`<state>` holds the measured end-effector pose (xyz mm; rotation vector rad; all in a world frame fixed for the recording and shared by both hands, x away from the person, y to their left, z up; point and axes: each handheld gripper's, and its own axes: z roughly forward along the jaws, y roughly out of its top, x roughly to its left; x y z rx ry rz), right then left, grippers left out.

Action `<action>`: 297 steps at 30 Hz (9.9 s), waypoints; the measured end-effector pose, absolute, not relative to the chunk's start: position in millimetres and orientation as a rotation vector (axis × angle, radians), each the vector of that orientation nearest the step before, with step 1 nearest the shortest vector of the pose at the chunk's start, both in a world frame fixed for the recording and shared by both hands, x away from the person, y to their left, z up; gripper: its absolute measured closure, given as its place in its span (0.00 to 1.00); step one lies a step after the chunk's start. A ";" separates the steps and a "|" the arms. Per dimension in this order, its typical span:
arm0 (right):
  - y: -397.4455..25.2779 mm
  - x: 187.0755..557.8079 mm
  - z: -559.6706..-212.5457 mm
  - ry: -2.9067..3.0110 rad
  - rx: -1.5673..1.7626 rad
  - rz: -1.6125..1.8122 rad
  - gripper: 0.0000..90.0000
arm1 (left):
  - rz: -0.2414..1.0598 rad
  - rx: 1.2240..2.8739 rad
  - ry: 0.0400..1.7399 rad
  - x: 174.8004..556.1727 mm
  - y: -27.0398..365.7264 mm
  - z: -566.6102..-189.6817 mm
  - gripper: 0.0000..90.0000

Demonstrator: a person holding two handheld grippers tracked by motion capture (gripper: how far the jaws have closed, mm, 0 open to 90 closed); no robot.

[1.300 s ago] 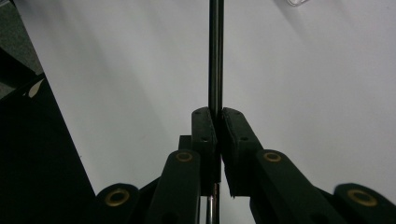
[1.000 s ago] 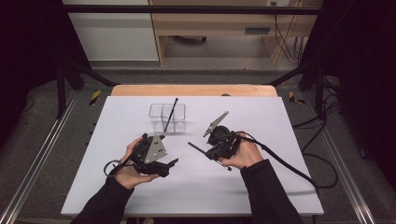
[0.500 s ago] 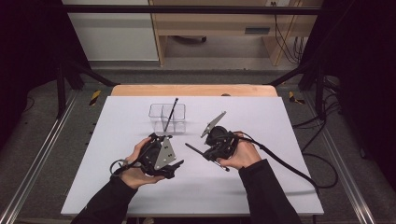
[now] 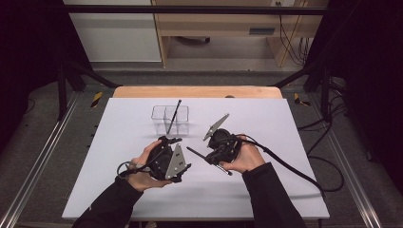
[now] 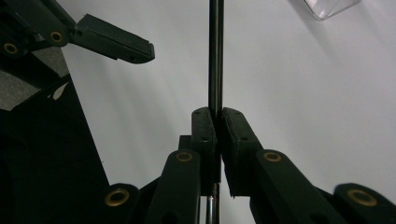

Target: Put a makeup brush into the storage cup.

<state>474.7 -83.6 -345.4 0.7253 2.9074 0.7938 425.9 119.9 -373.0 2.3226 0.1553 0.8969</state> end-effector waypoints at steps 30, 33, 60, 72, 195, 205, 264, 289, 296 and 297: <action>-78.6 476.6 -346.6 2.933 0.723 0.796 0.94 | 1.110 2.367 -0.131 418.7 97.2 -379.3 0.32; -78.6 476.6 -346.4 2.936 0.721 0.797 0.94 | 1.123 2.374 -0.147 419.3 95.5 -380.6 0.34; -71.7 475.6 -346.4 2.956 0.696 0.793 0.94 | 1.256 2.421 -0.362 416.9 85.1 -393.2 0.67; -70.4 474.4 -347.0 2.969 0.681 0.787 0.94 | 1.273 2.427 -0.447 414.3 84.1 -395.4 0.84; -144.0 461.4 -377.7 2.130 1.098 1.444 0.15 | 0.571 2.100 0.728 442.8 124.5 -428.7 0.92; -130.9 463.1 -379.8 2.131 1.110 1.507 0.17 | 0.551 2.067 0.767 442.9 113.1 -431.1 0.92; -108.7 470.2 -399.6 2.025 1.278 1.687 0.53 | 0.511 1.953 0.848 433.5 81.8 -430.9 0.92; -107.7 469.9 -398.3 1.992 1.332 1.752 0.82 | 0.507 1.943 0.874 431.9 81.3 -431.2 0.92; -107.6 469.1 -397.2 1.981 1.329 1.786 0.89 | 0.501 1.938 0.873 432.0 82.0 -431.0 0.92; -107.6 469.1 -397.1 1.983 1.329 1.793 0.90 | 0.501 1.936 0.874 431.9 81.8 -431.1 0.92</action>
